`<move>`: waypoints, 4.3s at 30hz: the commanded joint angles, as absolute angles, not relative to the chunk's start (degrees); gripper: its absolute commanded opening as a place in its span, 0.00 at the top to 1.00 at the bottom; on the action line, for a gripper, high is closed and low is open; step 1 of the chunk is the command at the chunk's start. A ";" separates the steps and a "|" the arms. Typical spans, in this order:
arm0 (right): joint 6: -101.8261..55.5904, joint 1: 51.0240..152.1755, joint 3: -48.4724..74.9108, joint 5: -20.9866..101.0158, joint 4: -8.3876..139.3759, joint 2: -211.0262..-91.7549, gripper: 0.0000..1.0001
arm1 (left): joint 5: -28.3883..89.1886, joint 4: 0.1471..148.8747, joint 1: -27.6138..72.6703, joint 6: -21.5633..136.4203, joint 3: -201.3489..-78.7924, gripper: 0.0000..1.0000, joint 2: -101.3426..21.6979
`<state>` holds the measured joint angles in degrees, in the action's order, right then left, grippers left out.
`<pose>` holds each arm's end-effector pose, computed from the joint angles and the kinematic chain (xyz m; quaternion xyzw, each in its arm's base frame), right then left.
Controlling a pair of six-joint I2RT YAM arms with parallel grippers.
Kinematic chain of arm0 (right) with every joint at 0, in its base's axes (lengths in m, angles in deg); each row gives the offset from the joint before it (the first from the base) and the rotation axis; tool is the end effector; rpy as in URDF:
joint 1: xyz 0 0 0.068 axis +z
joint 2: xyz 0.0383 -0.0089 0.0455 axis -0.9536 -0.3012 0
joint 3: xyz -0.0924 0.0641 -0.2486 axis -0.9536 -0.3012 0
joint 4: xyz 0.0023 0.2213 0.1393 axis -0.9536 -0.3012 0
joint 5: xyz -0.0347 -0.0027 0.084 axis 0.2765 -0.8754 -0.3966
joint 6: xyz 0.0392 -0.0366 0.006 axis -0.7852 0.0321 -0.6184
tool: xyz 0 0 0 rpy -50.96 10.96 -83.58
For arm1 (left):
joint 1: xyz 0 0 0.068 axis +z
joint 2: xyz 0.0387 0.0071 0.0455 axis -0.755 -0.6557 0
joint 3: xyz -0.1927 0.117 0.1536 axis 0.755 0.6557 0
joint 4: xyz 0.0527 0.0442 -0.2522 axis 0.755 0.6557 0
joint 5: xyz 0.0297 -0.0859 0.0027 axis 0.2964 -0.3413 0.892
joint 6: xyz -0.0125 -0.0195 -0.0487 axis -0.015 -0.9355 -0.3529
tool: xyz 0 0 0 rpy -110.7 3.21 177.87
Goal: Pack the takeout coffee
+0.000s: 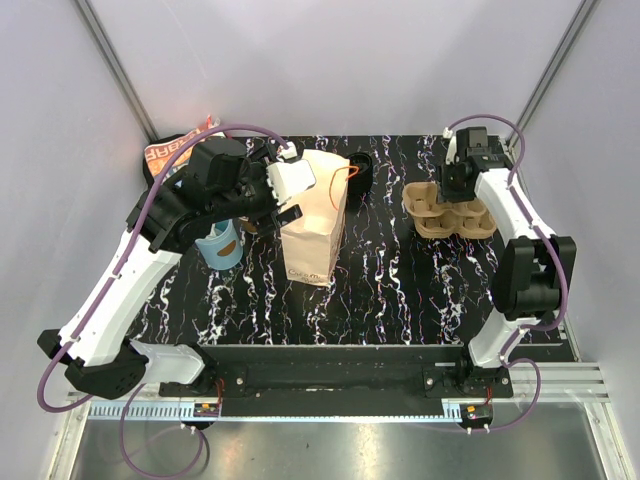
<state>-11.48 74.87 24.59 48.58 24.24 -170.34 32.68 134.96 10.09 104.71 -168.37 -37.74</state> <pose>0.3811 0.0154 0.2871 -0.0577 0.9516 -0.0141 0.3015 0.1754 -0.1465 0.4748 0.5479 0.6763 -0.0593 0.4888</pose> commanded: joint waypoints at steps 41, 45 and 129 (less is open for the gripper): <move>-12.35 75.99 25.74 48.62 22.94 -173.14 0.44 | 34.00 131.55 10.18 103.81 -167.04 0.17 -36.31; -12.35 75.99 25.83 48.80 22.49 -173.67 0.45 | 34.00 131.63 10.27 103.90 -166.95 0.17 -36.22; 15.43 122.22 73.29 70.95 7.29 -178.33 0.66 | 17.13 110.19 30.13 85.09 -162.57 0.07 -38.86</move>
<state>15.77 121.25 73.26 69.72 8.68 -181.55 24.31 114.77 29.96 87.79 -163.86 -38.06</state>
